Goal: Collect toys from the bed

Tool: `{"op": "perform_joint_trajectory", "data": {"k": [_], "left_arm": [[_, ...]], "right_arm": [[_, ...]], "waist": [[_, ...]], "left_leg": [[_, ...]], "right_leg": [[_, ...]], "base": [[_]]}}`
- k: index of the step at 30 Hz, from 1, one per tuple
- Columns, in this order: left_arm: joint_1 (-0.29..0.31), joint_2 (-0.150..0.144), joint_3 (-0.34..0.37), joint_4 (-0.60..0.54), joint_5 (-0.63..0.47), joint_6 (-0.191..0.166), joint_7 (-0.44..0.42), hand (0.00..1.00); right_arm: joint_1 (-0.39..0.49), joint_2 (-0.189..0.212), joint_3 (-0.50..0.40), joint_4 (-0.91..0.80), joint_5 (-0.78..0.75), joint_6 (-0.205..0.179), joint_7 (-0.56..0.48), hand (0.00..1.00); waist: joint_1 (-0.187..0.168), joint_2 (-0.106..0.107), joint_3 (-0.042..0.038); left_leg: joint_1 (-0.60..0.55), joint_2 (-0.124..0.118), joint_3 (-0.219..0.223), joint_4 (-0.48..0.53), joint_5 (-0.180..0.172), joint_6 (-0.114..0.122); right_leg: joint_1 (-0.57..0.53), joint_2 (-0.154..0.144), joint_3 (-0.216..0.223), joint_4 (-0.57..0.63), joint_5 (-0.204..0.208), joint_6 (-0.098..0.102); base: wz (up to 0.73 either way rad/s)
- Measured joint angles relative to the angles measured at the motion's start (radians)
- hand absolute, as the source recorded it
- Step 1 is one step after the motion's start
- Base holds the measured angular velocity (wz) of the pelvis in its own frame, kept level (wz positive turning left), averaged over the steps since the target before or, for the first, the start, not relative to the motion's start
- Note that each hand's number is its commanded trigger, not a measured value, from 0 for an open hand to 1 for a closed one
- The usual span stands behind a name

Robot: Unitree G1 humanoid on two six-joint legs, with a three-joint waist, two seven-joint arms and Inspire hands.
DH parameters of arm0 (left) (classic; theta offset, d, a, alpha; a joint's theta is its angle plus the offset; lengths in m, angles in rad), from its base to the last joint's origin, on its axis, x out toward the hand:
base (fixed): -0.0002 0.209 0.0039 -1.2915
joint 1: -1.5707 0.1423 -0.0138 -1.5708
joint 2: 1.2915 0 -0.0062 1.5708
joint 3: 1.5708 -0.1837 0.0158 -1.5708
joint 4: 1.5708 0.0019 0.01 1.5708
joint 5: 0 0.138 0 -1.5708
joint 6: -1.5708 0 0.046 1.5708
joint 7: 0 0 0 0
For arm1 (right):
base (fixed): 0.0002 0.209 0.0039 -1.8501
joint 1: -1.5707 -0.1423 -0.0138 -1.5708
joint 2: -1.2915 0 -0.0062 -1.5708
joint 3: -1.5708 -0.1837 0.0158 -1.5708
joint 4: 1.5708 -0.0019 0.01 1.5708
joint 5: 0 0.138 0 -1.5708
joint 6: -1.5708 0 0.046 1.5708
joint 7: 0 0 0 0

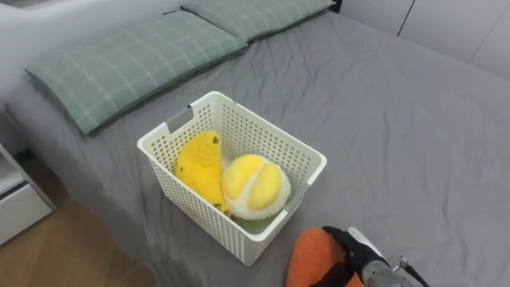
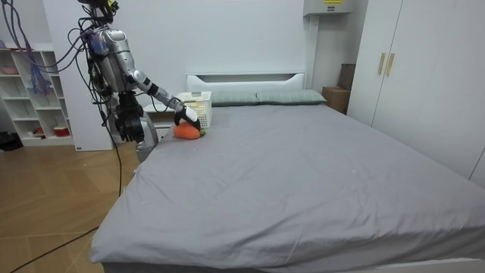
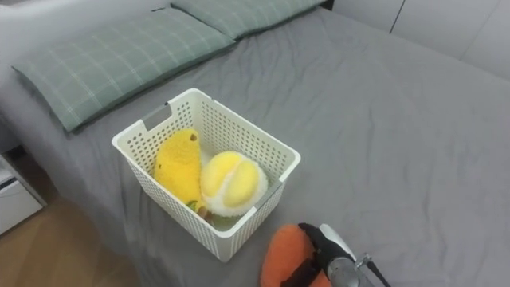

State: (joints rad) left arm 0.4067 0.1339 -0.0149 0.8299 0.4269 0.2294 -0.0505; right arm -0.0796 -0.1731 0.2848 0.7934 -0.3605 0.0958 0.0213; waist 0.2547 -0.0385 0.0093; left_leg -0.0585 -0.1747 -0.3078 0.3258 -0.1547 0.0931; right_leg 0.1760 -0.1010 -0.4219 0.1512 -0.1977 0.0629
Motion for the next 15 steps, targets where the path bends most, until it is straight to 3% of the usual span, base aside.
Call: {"op": "perform_joint_trajectory", "data": {"k": [7, 15], "left_arm": [[-0.031, 0.0, -0.009, 0.029, -0.004, -0.029, 0.0, 0.0], [-0.071, 0.0, -0.007, 0.054, -0.003, -0.073, 0.0, 0.0]], "right_arm": [[-0.028, -0.014, 0.008, 0.018, 0.001, -0.011, -0.012, 1.0], [-0.034, -0.018, 0.007, 0.037, 0.059, -0.037, -0.015, 1.0]], "waist": [[0.003, -0.005, -0.0049], [0.0, -0.002, -0.0023]], "left_leg": [[-0.038, 0.004, 0.003, 0.0, 0.003, -0.001], [-0.033, 0.006, 0.01, -0.02, 0.003, 0.0]], "right_leg": [[-0.033, 0.004, 0.004, 0.0, 0.007, -0.007], [-0.04, 0.002, 0.016, 0.001, 0.01, -0.008]], "base": [[-0.01], [-0.03]]}}
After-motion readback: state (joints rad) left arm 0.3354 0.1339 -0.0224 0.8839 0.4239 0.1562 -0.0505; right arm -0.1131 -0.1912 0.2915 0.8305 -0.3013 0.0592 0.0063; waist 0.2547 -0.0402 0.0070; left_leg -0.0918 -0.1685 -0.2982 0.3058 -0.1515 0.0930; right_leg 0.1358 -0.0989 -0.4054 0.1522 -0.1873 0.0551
